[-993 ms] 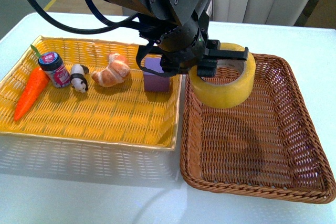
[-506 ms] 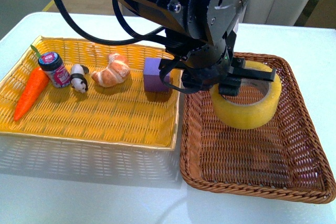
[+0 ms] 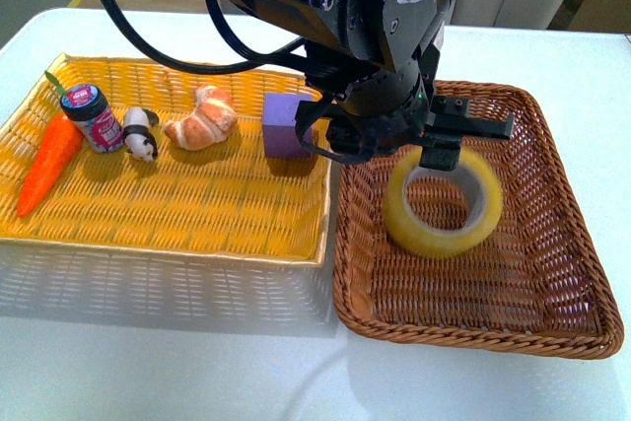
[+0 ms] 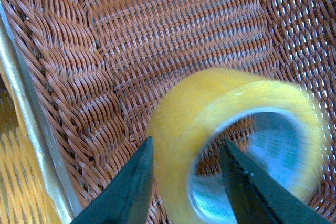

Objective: Move tape to another basket

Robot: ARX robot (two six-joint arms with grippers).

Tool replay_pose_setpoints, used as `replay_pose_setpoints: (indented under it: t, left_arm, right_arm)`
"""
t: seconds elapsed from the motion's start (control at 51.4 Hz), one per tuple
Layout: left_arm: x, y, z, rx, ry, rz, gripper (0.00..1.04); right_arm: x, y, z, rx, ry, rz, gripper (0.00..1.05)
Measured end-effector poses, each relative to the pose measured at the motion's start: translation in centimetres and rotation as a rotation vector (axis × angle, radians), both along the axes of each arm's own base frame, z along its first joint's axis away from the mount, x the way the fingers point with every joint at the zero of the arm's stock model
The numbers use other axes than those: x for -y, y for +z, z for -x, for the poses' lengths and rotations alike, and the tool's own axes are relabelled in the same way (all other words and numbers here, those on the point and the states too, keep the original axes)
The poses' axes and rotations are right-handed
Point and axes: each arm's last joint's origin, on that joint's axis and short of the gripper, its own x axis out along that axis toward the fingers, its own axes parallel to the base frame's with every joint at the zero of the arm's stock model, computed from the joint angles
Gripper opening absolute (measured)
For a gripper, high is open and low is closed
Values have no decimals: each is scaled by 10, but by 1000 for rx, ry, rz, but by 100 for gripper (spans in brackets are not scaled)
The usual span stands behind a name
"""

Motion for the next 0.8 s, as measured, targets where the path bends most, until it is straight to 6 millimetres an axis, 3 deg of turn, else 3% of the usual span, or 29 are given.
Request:
replay_pose_setpoints:
  t: [0.214, 0.35, 0.526, 0.701, 0.759, 0.798]
  left_arm:
    - [-1, 0, -1, 14, 14, 16, 73]
    - [-15, -2, 2, 31, 46, 28, 97]
    - [-52, 25, 5, 133, 119, 115, 96]
    - [-110, 67, 18, 283, 249, 233, 96]
    - [-140, 77, 34, 659, 440, 146, 82]
    - [-157, 81, 48, 797, 516, 92, 75]
  right_arm:
    - [0, 0, 0, 0, 0, 0, 96]
    - [0, 0, 0, 0, 0, 0, 96]
    - [0, 0, 0, 0, 0, 0, 96]
    - [0, 0, 0, 0, 0, 0, 96]
    - [0, 0, 0, 0, 4, 0, 96]
    - [0, 0, 0, 0, 3, 0, 96]
